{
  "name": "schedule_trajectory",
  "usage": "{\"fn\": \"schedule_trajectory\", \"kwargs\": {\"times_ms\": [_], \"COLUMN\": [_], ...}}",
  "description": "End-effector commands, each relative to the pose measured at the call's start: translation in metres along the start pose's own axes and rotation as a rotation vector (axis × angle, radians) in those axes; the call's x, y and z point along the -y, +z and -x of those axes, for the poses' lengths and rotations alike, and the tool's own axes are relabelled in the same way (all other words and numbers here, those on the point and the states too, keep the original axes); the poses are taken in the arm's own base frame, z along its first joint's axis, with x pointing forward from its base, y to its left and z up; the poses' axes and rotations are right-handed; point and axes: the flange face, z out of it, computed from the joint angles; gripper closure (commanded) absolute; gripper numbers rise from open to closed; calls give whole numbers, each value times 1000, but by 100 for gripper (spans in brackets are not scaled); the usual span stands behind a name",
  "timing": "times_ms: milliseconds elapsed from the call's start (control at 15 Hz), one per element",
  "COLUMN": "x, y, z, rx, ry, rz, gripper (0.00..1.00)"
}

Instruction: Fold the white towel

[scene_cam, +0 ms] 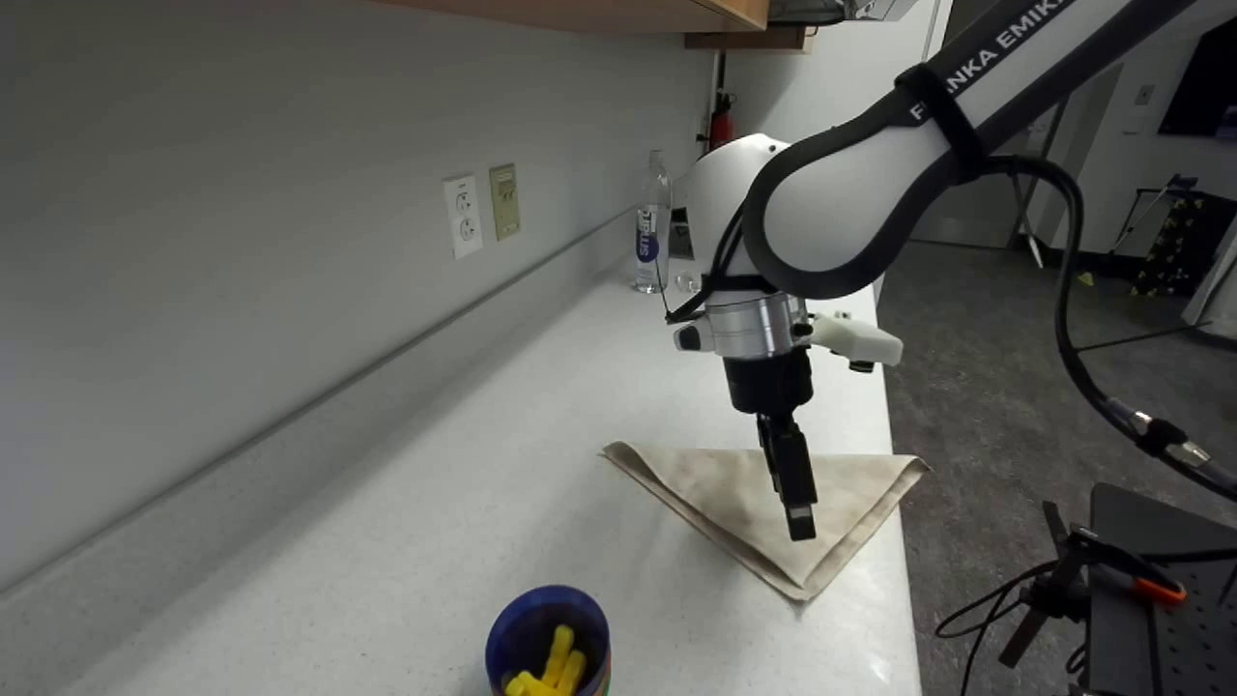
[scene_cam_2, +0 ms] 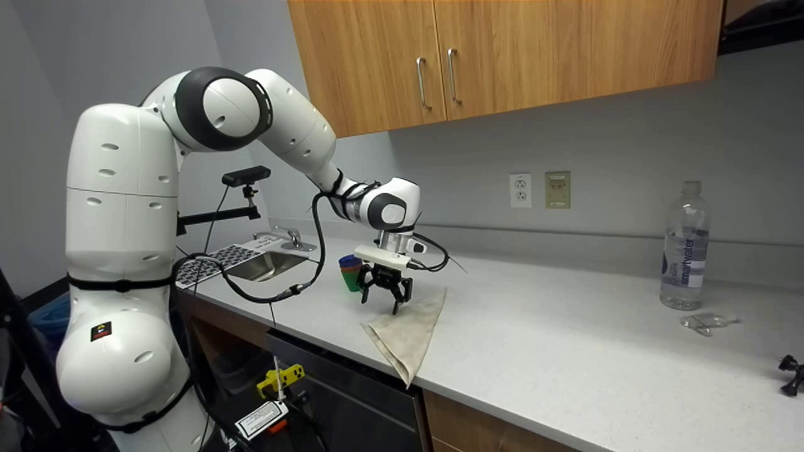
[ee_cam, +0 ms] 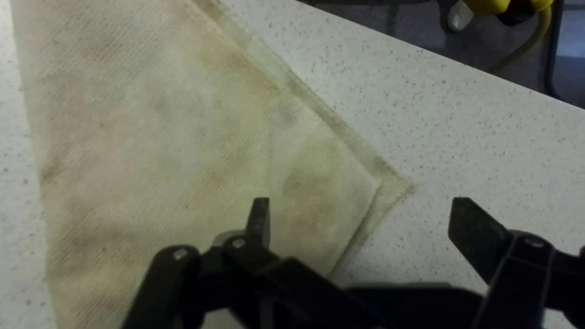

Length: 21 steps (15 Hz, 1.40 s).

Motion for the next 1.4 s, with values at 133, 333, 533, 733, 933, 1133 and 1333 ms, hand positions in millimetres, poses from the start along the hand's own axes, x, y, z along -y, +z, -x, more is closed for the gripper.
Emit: {"fn": "schedule_trajectory", "kwargs": {"times_ms": [133,333,533,733,933,1133,1333], "x": [-8,-22,-45,-62,-77,-83,-82], "y": [-24,-30,-34,-36,-40,-37,-39], "z": [43,68,101,132,153,144,148], "rx": [3,7,-10,-22,-48,-38,-47], "ry": [10,27,46,61,75,101,101], "rz": [4,22,55,89,111,95,102], "gripper": [0,0,0,0,0,0,0]}}
